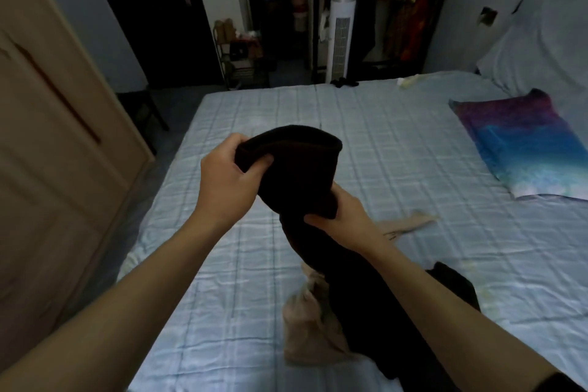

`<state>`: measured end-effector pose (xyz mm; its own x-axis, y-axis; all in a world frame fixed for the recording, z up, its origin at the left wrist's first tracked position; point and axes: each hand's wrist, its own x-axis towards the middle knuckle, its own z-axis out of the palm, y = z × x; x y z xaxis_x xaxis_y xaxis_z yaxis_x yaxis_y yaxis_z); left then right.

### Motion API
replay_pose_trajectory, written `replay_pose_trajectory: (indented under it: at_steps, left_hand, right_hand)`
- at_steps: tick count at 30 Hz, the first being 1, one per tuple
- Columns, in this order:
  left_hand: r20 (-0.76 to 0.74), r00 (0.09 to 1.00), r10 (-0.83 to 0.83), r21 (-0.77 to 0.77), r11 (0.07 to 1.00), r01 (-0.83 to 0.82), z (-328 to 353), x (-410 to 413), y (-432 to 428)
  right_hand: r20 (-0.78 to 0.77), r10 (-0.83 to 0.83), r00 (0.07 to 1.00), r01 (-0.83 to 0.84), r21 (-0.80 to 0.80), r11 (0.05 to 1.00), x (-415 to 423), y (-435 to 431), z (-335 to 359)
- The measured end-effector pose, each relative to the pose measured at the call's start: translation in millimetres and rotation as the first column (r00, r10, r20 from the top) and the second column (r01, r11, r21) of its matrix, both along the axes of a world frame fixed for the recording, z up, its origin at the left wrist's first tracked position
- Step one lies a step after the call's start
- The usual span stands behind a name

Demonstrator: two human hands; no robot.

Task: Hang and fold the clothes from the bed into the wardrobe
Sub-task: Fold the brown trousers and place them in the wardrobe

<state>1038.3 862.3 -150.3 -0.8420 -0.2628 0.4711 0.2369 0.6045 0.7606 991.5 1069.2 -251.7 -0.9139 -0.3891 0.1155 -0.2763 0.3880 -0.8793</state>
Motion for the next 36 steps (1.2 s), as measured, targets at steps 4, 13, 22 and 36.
replay_pose_trajectory:
  at_steps: [4, 13, 22, 36]
  left_hand:
    - [0.053, 0.992, 0.111, 0.054, 0.992, -0.114, 1, -15, -46]
    - [0.071, 0.964, 0.255, 0.236, 0.935, -0.264, 1, -48, -200]
    - [0.153, 0.902, 0.404, 0.128, 0.897, -0.423, -17, -70, -371]
    - [0.6, 0.79, 0.127, 0.141, 0.955, -0.26, -124, -122, -423]
  right_hand:
    - [-0.023, -0.122, 0.992, 0.123, 0.029, 0.992, -20, -34, -7]
    - [0.118, -0.021, 0.993, -0.021, 0.347, 0.938, -34, -104, -50]
    - [0.037, -0.135, 0.99, 0.12, 0.275, 0.954, -68, -259, -23]
    - [0.076, -0.104, 0.992, 0.06, 0.442, 0.895, -165, -367, -27]
